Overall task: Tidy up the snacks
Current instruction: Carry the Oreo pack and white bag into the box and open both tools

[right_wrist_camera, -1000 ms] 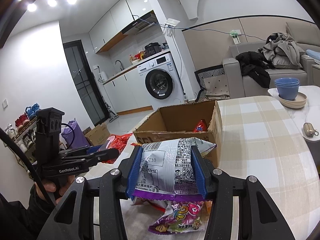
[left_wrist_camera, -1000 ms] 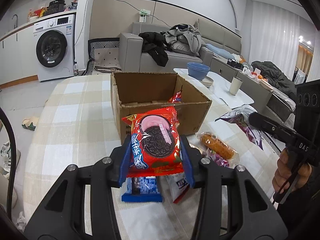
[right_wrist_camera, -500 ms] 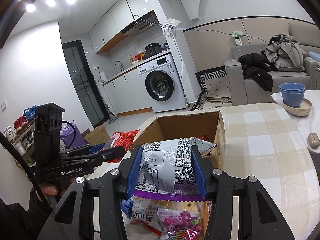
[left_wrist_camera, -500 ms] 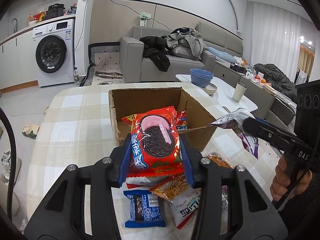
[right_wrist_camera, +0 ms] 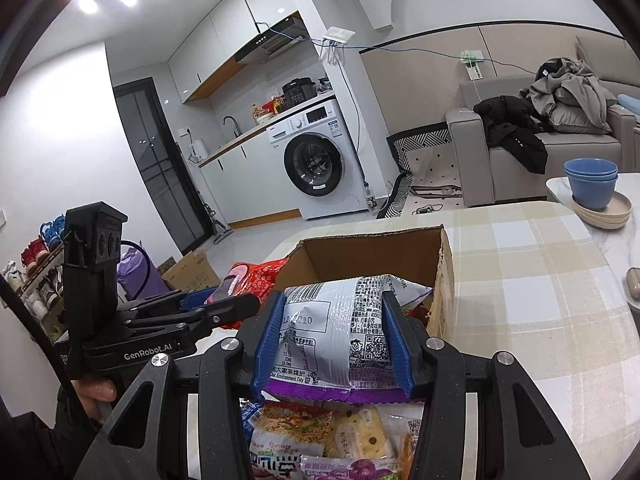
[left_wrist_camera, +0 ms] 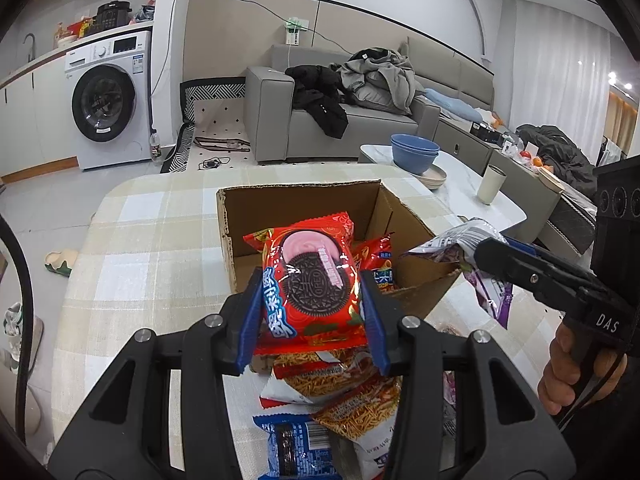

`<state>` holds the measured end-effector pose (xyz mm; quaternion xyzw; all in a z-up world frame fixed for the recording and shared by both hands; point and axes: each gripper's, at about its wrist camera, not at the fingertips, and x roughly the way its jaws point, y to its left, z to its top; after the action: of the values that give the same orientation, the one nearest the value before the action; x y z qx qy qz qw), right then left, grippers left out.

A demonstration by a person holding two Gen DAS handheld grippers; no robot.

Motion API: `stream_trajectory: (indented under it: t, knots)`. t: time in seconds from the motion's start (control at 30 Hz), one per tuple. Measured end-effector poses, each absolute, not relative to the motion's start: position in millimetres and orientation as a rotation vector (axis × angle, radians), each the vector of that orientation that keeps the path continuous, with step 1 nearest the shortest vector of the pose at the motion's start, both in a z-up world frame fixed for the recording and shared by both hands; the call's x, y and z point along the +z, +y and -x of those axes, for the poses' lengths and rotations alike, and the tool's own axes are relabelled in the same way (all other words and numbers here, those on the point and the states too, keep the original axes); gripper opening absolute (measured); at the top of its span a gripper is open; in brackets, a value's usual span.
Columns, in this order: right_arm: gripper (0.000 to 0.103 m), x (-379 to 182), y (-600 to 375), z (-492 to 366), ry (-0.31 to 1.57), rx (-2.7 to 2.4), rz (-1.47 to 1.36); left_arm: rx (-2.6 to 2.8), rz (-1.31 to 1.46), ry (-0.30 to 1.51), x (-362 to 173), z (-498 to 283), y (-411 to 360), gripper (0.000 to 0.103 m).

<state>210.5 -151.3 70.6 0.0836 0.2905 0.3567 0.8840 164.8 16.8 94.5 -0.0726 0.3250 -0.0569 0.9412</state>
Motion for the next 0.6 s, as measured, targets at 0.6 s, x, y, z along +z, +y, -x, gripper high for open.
stream_trajectory:
  t: [0.6]
  knots:
    - [0.048, 51.4, -139.8, -259.8, 0.697, 0.728, -0.208, -0.112, 0.137, 0.713, 71.4, -233.3, 19.6, 0.041]
